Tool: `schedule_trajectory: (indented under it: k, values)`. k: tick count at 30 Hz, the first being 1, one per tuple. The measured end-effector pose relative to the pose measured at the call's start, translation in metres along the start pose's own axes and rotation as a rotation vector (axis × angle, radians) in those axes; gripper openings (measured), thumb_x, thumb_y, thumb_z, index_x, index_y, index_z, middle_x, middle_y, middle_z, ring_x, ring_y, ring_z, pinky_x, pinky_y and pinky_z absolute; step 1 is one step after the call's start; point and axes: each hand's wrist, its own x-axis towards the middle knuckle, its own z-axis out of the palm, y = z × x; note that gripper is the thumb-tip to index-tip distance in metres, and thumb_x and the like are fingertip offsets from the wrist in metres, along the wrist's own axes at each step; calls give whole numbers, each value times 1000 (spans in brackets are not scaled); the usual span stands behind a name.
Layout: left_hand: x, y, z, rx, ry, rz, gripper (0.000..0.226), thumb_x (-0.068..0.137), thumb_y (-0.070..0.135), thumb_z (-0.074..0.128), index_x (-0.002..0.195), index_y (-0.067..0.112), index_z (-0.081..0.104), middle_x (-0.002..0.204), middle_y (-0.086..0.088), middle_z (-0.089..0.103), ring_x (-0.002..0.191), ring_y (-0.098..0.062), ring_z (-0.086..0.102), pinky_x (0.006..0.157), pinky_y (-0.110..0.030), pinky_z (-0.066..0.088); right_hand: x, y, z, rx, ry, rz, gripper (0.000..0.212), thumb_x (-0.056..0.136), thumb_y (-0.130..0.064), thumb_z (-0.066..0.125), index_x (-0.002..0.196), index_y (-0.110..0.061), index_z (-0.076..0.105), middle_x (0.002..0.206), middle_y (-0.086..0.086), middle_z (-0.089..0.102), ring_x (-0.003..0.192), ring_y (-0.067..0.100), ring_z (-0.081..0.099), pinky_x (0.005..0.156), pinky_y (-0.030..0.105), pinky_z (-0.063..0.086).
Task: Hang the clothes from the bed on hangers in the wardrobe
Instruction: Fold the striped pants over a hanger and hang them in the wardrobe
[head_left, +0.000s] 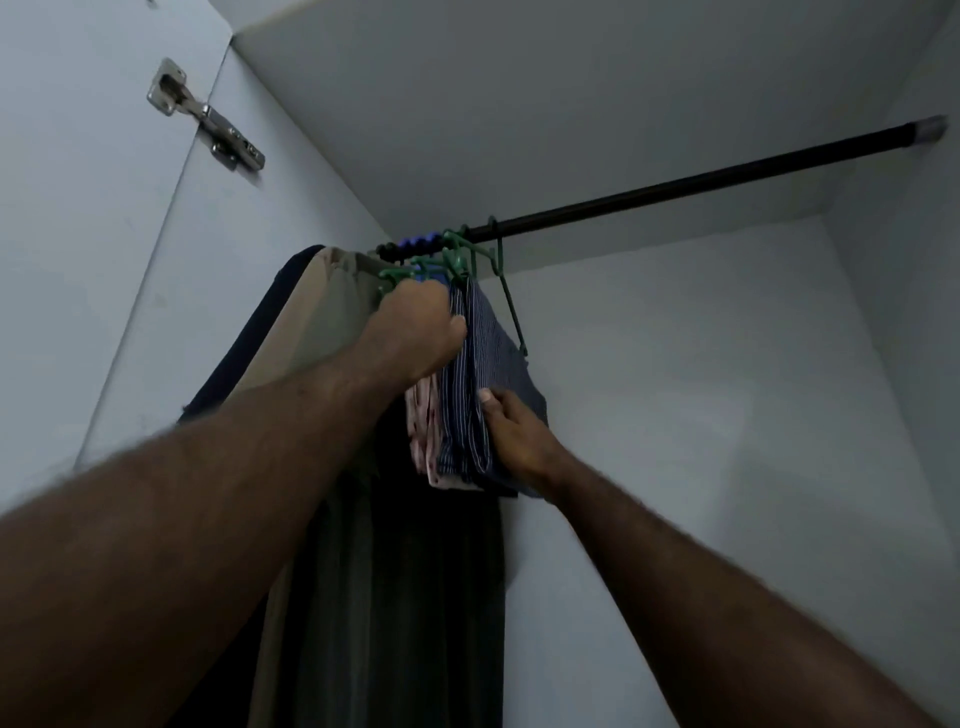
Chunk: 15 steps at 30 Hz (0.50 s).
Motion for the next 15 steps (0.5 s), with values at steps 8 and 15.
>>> schedule_trajectory:
  k: [8,15]
  values:
    - [-123,11,4,207,-455,20,31,91,38,53,103,12,65,108,-15,63,101,-35,61,80,-38,48,-102,8,10,34,-145,80,42,104,-41,37,137,-20,51,131,-2,58,119,14,53,101,31,42]
    - [-198,11,-5,59,-787,182,21,92,35,53,97,17,63,94,-2,64,84,-19,60,71,-34,48,-175,-13,4,-222,-285,187,43,104,-45,36,129,-16,56,127,5,61,115,19,56,93,30,43]
